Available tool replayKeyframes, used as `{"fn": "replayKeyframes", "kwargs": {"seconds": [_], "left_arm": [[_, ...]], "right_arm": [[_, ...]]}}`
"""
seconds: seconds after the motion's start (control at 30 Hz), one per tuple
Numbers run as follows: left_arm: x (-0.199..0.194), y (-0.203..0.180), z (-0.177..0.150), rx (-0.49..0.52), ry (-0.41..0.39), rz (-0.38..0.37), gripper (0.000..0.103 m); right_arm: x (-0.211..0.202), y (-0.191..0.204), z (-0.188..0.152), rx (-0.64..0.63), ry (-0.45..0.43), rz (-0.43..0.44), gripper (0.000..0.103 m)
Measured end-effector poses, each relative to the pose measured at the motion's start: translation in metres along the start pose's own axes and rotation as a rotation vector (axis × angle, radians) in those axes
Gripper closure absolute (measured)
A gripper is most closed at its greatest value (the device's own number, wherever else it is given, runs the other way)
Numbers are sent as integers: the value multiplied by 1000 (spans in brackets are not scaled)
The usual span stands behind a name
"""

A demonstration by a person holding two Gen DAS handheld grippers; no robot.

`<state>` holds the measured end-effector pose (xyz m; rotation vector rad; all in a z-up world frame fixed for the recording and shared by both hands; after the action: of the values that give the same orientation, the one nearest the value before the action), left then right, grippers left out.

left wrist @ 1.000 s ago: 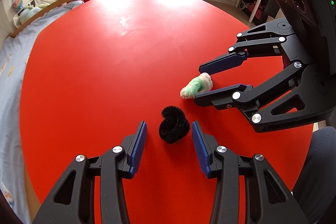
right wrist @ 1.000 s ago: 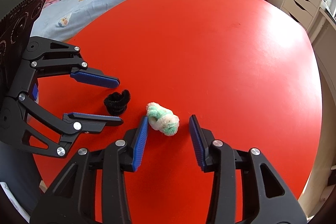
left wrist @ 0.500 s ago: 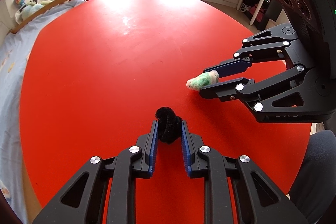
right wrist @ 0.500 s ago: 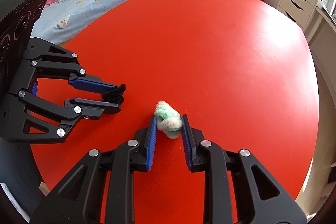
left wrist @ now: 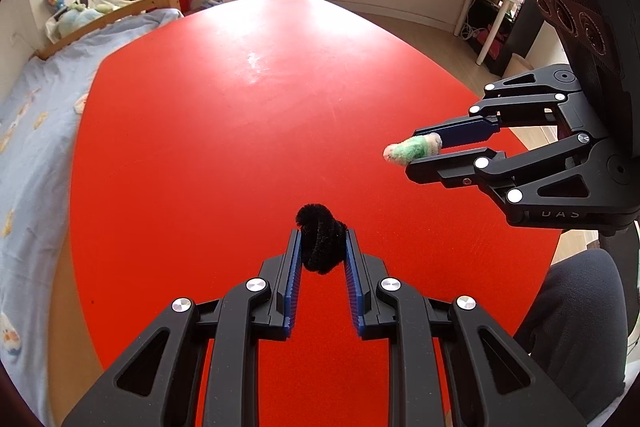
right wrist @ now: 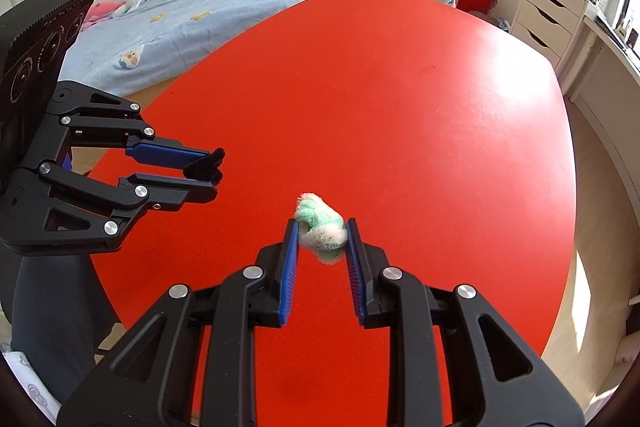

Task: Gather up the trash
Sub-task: 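Carry the pom-pom and tissue over the wastebasket and open both grippers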

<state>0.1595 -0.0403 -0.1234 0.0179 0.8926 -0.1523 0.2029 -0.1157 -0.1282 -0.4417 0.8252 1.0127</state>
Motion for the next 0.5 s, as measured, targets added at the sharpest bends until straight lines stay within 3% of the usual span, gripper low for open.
{"fn": "replayKeyframes", "kwargs": {"seconds": [0.5], "left_arm": [[-83,-25,-29,-16,-92,22,82]], "right_arm": [[-94,43,-32,36,-100,-38,80]]}}
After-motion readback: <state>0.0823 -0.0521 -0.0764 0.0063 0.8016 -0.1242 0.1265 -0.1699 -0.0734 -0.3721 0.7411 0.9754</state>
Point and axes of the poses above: each gripper's, at about its wrist camera, not at the fingertips, and x roughly the way its jaws point, y to its left, z to its top, the point moved 9 cm from there along x, roughly the way its jaws point, and after that the axes turned 6 degrees about -y, right-handed, at the moved point
